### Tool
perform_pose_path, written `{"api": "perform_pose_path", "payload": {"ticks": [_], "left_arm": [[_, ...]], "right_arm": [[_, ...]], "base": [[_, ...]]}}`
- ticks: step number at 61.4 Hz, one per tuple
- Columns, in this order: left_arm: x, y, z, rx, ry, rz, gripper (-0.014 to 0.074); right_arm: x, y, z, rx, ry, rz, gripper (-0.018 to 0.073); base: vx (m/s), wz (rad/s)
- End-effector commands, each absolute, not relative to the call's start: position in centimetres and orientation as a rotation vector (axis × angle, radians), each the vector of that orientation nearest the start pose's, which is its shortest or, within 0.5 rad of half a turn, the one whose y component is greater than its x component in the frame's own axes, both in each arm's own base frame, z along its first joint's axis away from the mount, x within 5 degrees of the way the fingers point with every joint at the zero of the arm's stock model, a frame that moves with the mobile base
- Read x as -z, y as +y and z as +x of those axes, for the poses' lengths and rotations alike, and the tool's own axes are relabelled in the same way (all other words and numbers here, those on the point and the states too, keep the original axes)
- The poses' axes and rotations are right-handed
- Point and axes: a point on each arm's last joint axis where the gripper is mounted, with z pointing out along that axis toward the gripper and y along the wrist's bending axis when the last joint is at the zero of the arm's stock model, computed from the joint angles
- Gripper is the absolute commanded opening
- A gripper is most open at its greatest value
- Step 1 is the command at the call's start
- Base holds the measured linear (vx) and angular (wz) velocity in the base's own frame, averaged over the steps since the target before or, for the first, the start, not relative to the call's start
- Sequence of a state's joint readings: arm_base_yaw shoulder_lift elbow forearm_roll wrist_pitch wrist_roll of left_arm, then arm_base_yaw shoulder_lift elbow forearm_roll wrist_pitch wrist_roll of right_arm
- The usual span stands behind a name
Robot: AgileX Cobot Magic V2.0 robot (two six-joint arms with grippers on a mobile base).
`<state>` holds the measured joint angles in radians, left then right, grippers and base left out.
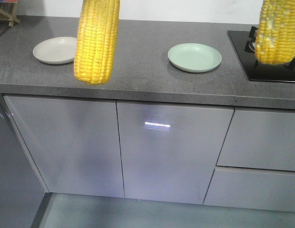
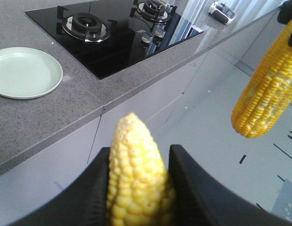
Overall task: Distribute corn equally
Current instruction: 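Drive the base toward the white and pale green plates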
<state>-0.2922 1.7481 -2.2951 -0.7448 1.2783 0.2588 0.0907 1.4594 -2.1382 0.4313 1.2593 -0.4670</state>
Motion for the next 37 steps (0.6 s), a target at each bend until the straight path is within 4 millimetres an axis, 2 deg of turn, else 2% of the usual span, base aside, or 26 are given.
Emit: {"api": "perform_pose_path", "payload": {"ticks": [1,37], "left_arm": [[-54.74,-14.97,28.42,0.963,1.877,0.713,-0.0008],[-54.74,-14.97,28.42,0.963,1.877,0.713,-0.0008]], "right_arm": [[-57.71,5.72,23.08,-0.257,1.783,-0.626,-0.0004],[-57.72,5.71,23.08,-0.257,1.782,-0.625,-0.0004]], "base": [[0.08,0.01],[0.09,0.03]]}}
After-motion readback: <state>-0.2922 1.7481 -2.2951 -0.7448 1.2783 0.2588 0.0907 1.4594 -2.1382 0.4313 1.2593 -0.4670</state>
